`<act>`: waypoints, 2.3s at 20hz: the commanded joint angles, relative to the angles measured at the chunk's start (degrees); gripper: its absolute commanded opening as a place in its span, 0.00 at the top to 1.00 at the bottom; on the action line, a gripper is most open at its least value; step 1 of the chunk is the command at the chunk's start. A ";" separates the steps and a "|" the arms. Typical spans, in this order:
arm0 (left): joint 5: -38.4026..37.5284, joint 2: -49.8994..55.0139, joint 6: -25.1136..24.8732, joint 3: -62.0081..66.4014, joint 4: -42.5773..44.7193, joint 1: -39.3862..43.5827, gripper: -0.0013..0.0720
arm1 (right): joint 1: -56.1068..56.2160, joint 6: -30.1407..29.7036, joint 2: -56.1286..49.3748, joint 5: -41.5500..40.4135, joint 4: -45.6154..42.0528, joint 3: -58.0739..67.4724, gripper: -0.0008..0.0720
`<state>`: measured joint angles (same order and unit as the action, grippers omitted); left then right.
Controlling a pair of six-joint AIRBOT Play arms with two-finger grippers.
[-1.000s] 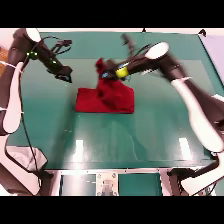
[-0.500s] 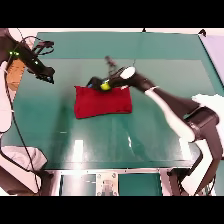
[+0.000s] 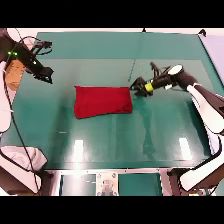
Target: Fold the shirts.
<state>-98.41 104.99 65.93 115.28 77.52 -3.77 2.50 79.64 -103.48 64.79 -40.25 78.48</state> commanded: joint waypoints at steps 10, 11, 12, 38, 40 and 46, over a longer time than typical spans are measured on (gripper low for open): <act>1.20 -0.04 0.20 -0.02 -0.17 -0.04 0.96 | 7.54 -5.31 0.28 -7.65 12.59 4.76 0.97; 1.09 -0.04 0.20 -0.02 -0.17 -0.02 0.96 | 5.35 -5.29 2.10 -6.60 12.59 6.64 0.97; 0.98 -0.04 0.20 -0.02 -0.17 -0.02 0.96 | 2.62 -5.09 4.39 -5.99 12.55 8.20 0.97; 1.66 -0.02 4.11 -0.07 -5.11 -0.02 0.95 | -71.89 13.79 25.97 26.60 -27.06 12.87 0.97; 1.73 -0.02 4.11 -0.07 -5.11 -0.02 0.96 | -71.93 16.11 25.97 29.24 -36.59 10.23 0.97; 1.84 -0.02 4.09 -0.07 -5.11 -0.02 0.96 | -72.06 20.96 25.92 27.98 -53.22 -6.80 0.80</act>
<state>-96.64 104.99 70.02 115.24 72.51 -3.75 -69.36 97.34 -77.62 92.33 -82.91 78.74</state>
